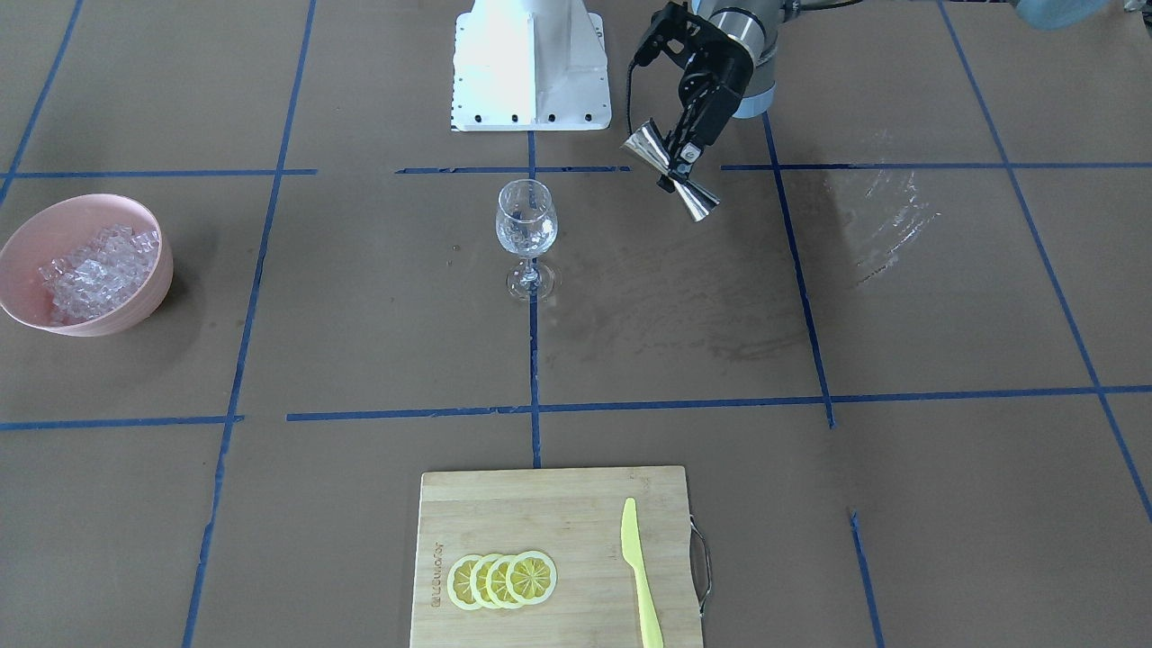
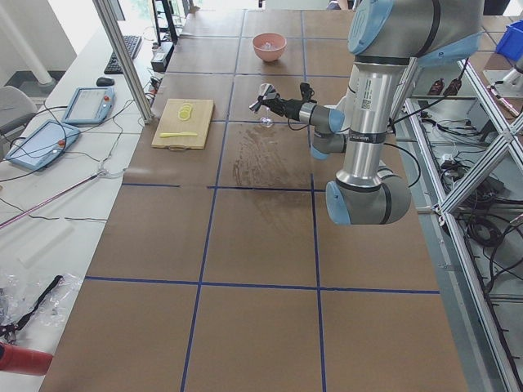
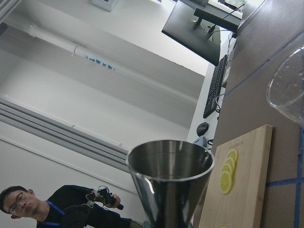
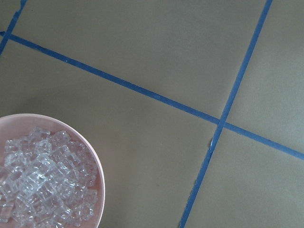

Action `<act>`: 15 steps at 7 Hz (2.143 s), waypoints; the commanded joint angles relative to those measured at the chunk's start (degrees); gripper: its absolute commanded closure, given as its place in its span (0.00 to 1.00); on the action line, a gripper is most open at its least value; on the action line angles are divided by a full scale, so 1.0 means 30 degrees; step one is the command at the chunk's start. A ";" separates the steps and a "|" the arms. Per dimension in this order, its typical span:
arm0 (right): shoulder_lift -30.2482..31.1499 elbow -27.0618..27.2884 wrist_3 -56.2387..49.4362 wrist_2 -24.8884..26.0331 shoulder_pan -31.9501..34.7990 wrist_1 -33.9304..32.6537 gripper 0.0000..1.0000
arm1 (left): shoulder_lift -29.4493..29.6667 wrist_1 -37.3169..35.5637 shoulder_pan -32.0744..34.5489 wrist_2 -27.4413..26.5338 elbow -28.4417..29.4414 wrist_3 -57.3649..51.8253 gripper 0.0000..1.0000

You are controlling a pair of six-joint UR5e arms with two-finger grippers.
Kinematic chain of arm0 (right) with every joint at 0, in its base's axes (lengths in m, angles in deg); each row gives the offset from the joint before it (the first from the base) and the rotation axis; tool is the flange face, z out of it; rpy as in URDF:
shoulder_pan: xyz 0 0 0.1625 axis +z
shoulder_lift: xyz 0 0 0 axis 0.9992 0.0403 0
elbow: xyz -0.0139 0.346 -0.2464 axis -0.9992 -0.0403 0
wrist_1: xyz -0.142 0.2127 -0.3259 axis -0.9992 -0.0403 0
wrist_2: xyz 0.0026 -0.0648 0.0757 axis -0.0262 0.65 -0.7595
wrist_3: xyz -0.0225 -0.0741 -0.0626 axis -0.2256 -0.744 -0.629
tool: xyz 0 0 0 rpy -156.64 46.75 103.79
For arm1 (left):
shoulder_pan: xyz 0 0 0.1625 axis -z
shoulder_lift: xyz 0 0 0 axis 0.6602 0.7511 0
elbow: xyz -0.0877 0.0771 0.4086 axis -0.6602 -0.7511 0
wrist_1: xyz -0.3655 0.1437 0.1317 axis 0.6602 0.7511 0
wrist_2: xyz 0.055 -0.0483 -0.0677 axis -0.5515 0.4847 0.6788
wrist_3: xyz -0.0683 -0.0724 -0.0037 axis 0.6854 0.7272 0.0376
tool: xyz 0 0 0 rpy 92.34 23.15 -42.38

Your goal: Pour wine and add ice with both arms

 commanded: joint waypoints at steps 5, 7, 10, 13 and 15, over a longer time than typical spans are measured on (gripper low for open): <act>0.0003 0.0072 -0.0010 -0.0010 0.0000 0.0000 0.00 | -0.6390 0.4511 0.0000 0.2618 -0.0102 1.2361 1.00; -0.0026 0.0101 0.0019 -0.0010 0.0000 0.0000 0.00 | -0.6540 0.2941 0.0000 0.2590 0.0103 1.7204 1.00; -0.0055 0.0160 0.0020 -0.0010 0.0000 0.0000 0.00 | -0.6656 0.0030 0.1398 0.5056 0.0074 2.2385 1.00; -0.0143 0.0247 0.0020 -0.0010 0.0000 0.0029 0.00 | -0.6833 -0.2689 0.3455 0.8010 0.0336 2.8508 1.00; -0.0172 0.0277 0.0020 -0.0010 0.0000 0.0029 0.00 | -0.6833 -0.2845 0.3515 0.7865 0.1036 3.1574 1.00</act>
